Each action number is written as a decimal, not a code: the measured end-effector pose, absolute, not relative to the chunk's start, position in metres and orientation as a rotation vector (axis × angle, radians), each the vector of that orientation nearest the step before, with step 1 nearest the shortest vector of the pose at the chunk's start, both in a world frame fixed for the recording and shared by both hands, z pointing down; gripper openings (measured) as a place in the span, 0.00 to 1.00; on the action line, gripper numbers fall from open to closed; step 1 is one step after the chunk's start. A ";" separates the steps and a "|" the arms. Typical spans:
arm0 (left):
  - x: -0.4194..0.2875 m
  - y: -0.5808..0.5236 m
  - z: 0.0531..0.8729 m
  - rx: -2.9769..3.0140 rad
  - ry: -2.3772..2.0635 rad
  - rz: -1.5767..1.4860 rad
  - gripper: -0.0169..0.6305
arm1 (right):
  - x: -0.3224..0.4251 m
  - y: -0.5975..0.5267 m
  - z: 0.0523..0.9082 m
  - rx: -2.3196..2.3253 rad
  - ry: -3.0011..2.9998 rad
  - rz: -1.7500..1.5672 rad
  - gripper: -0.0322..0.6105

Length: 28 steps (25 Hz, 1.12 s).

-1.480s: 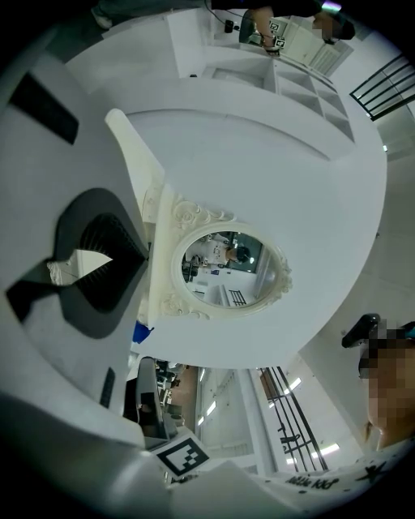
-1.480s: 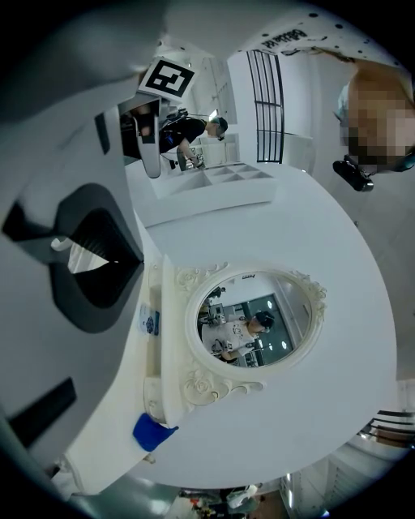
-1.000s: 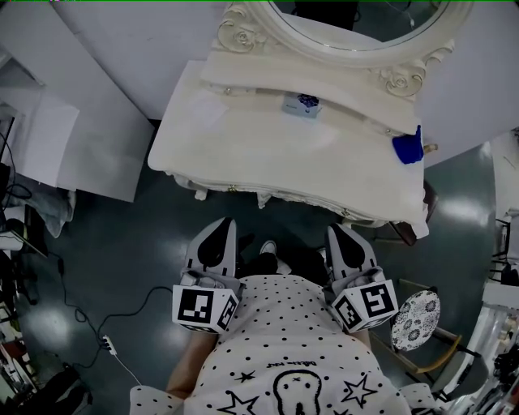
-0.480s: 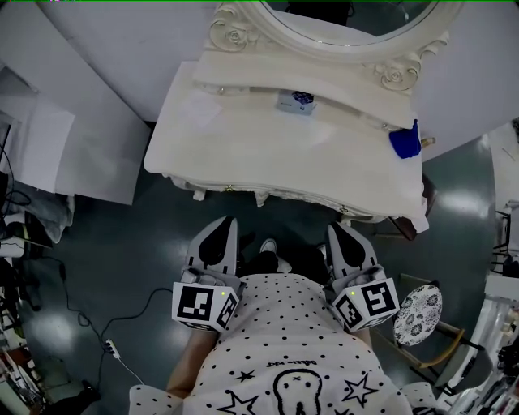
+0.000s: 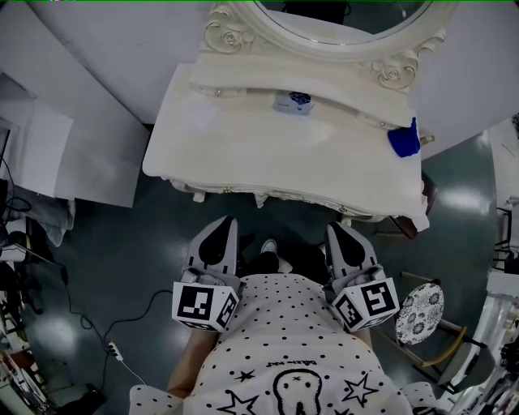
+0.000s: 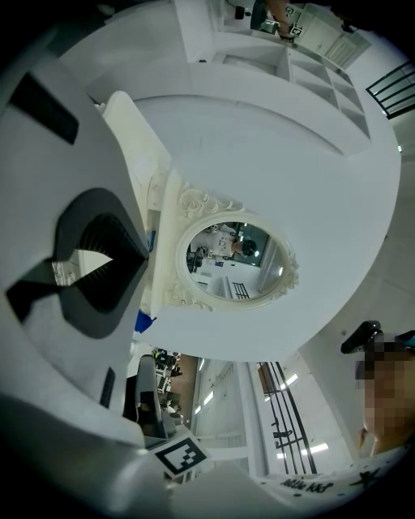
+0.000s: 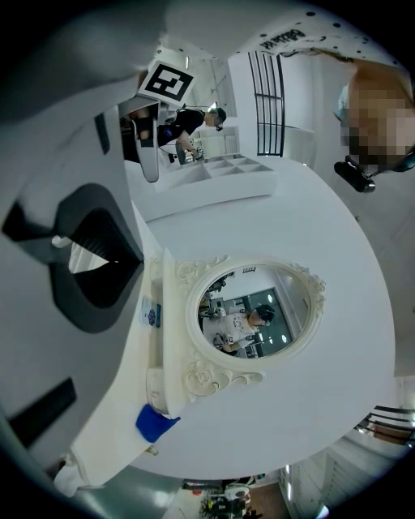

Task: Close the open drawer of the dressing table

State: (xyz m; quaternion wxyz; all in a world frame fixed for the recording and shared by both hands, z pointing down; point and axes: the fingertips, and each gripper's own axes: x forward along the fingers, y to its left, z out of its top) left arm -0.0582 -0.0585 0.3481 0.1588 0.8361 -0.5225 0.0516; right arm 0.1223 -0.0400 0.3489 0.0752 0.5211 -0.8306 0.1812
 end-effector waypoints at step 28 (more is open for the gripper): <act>-0.066 -0.069 0.347 2.370 -1.498 0.121 0.04 | 0.119 -0.049 0.347 1.562 -2.469 0.533 0.06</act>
